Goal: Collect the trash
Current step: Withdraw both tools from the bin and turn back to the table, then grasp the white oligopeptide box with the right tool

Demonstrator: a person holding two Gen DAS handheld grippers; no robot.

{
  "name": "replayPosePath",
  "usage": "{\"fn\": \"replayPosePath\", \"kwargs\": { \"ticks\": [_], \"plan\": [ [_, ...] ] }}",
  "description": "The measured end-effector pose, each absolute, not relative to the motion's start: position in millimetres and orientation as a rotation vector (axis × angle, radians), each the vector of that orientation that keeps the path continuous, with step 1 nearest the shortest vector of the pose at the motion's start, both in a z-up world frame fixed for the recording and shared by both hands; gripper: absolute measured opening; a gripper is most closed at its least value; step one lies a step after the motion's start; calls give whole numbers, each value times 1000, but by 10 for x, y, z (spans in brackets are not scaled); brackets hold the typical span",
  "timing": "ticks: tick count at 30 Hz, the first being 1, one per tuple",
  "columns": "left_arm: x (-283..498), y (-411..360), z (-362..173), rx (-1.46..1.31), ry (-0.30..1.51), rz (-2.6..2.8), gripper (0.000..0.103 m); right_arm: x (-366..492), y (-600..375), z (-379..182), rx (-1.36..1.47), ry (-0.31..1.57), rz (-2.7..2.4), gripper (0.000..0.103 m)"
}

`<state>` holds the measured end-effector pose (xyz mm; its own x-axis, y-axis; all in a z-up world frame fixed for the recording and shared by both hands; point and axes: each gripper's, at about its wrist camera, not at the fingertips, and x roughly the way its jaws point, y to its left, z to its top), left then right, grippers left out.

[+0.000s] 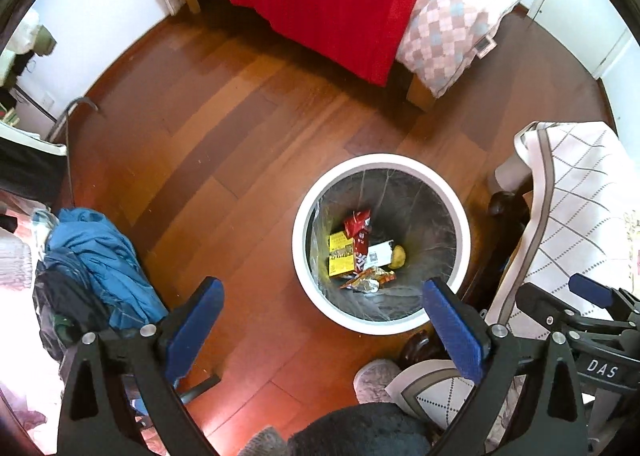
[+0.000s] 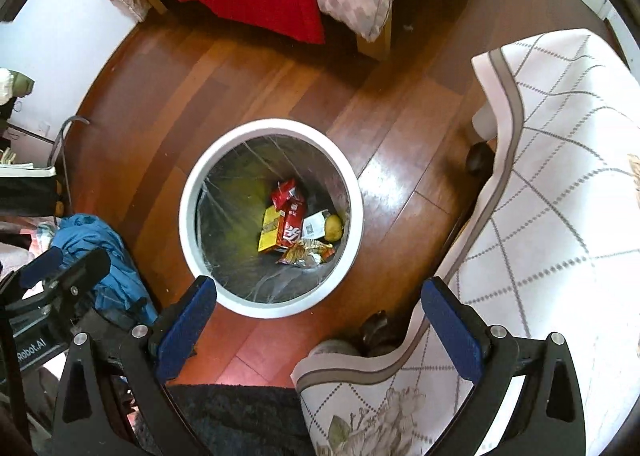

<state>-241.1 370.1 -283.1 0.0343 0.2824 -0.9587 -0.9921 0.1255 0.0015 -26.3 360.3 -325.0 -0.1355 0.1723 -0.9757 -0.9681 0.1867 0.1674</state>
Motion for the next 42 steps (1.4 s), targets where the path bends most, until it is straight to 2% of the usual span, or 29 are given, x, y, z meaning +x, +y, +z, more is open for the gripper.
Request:
{"fn": "replayPosePath", "kwargs": {
  "ticks": [17, 25, 30, 35, 42],
  "plan": [
    [-2281, 2850, -1734, -725, 904, 1300, 102, -210, 2715, -1905, -621, 1150, 1400, 103],
    [-1739, 2489, -1595, -699, 868, 1242, 102, 215, 2141, -1497, -446, 1194, 1422, 103],
    [-805, 2258, -1809, -642, 944, 1111, 102, 915, 1611, -1547, -360, 1249, 1306, 103],
    [307, 2047, -2162, -571, 1033, 1012, 102, 1961, 971, -1856, -349, 1265, 1056, 103],
    [1936, 1632, -2584, -488, 1131, 890, 102, 3501, 569, -2369, -728, 1262, 806, 103]
  ]
}}
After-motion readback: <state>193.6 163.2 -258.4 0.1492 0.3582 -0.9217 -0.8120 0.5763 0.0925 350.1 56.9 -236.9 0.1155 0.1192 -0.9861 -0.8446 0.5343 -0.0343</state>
